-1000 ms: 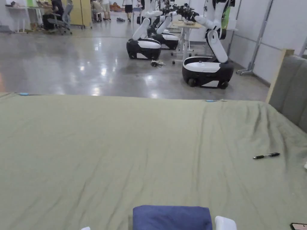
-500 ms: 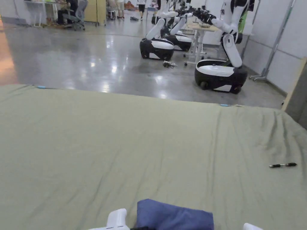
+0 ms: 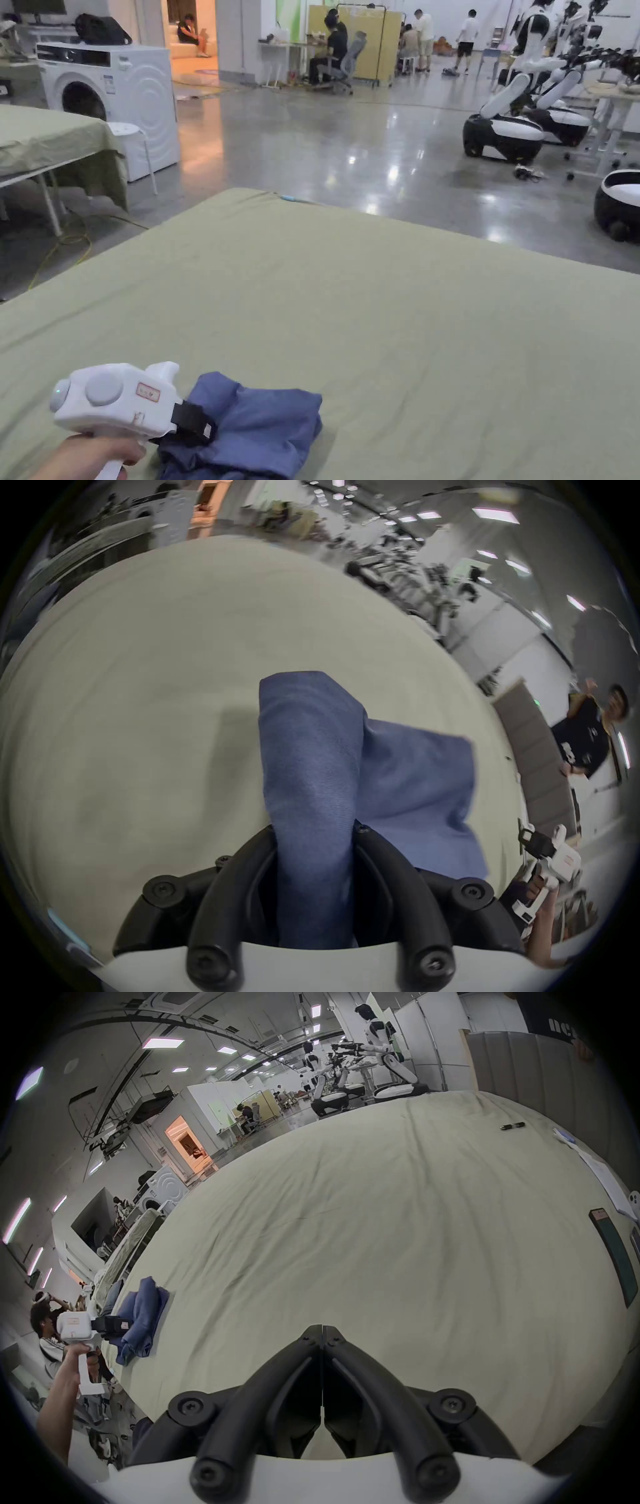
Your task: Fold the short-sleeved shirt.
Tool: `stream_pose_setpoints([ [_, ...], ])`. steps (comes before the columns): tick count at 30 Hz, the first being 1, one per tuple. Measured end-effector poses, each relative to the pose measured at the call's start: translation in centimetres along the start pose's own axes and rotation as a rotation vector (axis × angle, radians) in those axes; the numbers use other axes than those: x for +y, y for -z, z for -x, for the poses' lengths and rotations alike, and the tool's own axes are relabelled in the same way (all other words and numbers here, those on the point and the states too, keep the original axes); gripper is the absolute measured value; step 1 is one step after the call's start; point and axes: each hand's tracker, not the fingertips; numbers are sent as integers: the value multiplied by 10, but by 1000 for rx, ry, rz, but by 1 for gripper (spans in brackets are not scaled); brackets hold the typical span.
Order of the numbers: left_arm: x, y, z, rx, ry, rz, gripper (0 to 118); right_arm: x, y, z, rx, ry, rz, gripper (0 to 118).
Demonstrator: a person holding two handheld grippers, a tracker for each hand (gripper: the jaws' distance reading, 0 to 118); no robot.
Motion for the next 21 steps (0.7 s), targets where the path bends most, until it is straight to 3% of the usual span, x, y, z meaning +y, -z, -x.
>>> stream_pose_setpoints([
  [3,-6,-3,-2,-129,-39,-56,25,0,2,8,9,-9,3,0],
  [6,-13,-5,-14,-81,47,-92,66,3,3,9,20,1,-1,0],
  [7,-12,-12,-17,-70,54,-81,73,6,2,8,22,2,2,0],
  [13,-27,-83,-92,205,340,-335,73,27,-18,5,18,-50,-59,0],
  [19,-62,-95,-228,114,431,-629,72,67,-53,9,5,-162,-234,0],
  [21,-70,-85,-271,19,459,-668,66,80,-73,12,9,-199,-322,0],
])
